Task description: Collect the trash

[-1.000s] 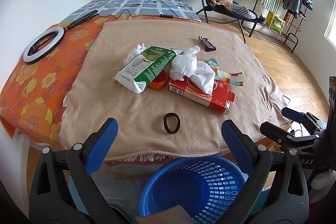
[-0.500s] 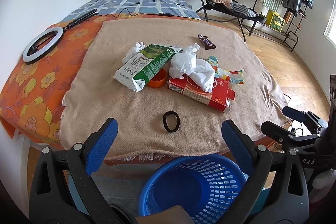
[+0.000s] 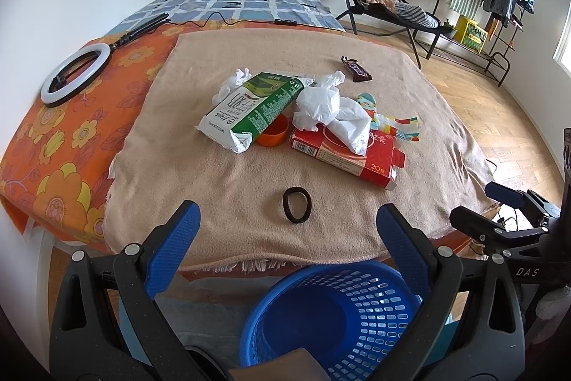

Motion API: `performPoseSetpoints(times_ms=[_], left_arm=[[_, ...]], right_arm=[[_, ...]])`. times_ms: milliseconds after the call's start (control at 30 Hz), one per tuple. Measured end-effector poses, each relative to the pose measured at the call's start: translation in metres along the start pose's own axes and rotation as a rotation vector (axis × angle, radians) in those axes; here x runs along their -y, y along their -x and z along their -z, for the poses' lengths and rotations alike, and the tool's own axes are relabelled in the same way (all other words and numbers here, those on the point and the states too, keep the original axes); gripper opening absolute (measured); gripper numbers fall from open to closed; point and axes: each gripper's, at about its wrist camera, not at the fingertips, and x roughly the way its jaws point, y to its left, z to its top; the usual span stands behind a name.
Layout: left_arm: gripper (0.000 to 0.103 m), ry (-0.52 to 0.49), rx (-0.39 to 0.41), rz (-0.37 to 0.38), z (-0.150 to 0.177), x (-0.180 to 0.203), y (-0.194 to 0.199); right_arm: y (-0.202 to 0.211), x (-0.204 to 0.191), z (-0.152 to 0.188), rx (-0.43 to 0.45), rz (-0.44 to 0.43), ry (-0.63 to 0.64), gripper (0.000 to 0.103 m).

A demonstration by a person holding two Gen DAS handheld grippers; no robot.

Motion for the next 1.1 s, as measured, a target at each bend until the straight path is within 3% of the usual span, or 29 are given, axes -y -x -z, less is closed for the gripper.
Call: performPoseSetpoints(times_ms=[267,500,833,933,1100], left_arm=[[0.101,-0.003,-0.002,-0.023,-0.002,-0.007,-0.001],[0.101,-0.088,-0.005,-0.064,-0.022,-0.008,-0.018],[0.101,-0.086,-0.056,-0.080,-0.054,-0.033,-0.054],[0.101,-0.070,-0.077,-0.063,-0.055,-0.038,-0.060],[0.100,-0.127,-0.078,-0.084,-0.057,-0.031,-0.067]], right_arm=[[-0.001,0.001,0.000,-0.012,0.013,-0.005,0.102],[0.001,0.001,-0.003,0.024,0.008,0.011,0.102],[-0.004,-0.006,-0.038,0.078,-0.032,0.103,0.102],[-0.013,-0.006,-0.051,0.064,-0.045,0.118,0.102],[-0.029,-0.009,-0.066,0.041,-0.072,0.139,0.102]])
